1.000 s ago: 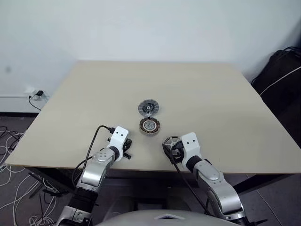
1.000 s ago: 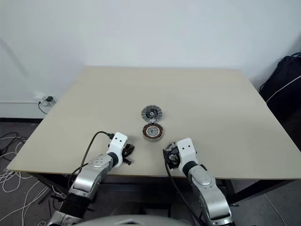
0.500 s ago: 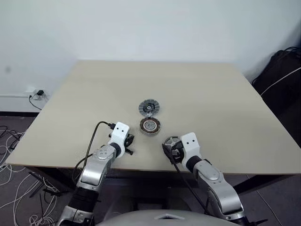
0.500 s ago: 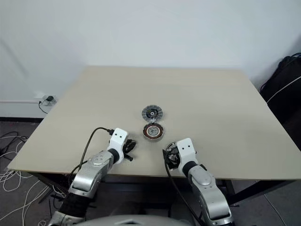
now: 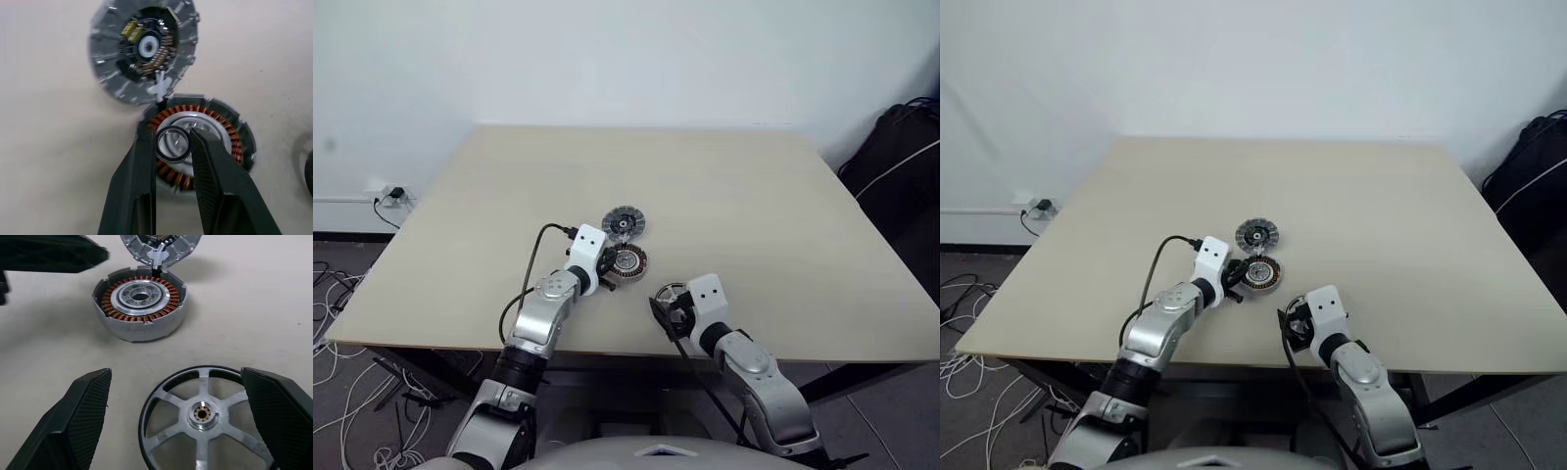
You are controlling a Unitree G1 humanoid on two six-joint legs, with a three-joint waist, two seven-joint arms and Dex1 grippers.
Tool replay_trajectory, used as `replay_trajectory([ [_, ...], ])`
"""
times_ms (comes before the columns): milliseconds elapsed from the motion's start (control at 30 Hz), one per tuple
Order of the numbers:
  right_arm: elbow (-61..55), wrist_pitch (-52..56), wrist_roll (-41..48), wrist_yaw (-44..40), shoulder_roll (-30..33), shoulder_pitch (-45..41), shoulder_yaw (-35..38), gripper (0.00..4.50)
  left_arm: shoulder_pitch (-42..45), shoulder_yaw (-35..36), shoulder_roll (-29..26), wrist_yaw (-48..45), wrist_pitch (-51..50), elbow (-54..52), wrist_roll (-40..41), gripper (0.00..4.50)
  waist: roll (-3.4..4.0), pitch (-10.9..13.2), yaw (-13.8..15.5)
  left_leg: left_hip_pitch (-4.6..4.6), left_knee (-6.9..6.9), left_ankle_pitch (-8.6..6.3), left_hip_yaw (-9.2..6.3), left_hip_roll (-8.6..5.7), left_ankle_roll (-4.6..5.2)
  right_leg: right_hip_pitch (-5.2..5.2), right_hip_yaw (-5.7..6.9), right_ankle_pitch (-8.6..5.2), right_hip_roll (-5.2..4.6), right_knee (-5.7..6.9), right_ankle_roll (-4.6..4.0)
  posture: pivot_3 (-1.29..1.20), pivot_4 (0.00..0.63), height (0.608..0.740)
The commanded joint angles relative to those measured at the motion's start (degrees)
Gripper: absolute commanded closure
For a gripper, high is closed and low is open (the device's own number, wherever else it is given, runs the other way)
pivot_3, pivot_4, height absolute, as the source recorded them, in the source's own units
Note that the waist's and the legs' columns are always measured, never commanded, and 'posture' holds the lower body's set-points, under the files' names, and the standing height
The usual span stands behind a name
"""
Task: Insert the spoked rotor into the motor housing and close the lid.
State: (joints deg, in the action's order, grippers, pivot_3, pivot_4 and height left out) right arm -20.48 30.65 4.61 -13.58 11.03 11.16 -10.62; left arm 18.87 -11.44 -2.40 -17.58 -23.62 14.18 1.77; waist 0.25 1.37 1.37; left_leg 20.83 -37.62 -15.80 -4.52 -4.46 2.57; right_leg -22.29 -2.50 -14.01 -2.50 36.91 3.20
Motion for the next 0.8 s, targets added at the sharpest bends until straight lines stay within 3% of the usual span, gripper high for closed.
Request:
replay_trajectory([
  [33,-1.5,-0.7,-0.1,0.3,-0.2,-0.7,0.4,0.00,3.6,0.0,1.2,0.0,4.4,4.6,-0.6,3.83,-0.01,0.0,0.0,0.00,0.00,0.00,0.00,0.00,0.00,-0.01,0.00,0.01,0.00,0.00,-0.02,0.00,0.000,0.740],
  [367,-2.4,-0.7,-0.3,1.1,-0.6,0.5,-0.1,0.00,8.8,-0.1,2.8,-0.1,9.1,17.0,-2.3,3.83,-0.08,0.0,0.0,0.06,-0.04,0.05,0.01,-0.01,0.12,-0.04,0.05,0.07,0.00,0.00,-0.04,0.00,0.000,0.740],
  [800,-2.4,-0.8,-0.1,1.4,-0.6,0.6,-0.2,0.00,9.0,-0.3,3.8,-1.6,10.2,18.9,-3.0,3.83,-0.09,0.0,0.1,0.11,-0.09,0.13,0.01,-0.01,0.27,-0.08,0.05,0.17,0.00,0.02,-0.14,0.00,0.000,0.740],
])
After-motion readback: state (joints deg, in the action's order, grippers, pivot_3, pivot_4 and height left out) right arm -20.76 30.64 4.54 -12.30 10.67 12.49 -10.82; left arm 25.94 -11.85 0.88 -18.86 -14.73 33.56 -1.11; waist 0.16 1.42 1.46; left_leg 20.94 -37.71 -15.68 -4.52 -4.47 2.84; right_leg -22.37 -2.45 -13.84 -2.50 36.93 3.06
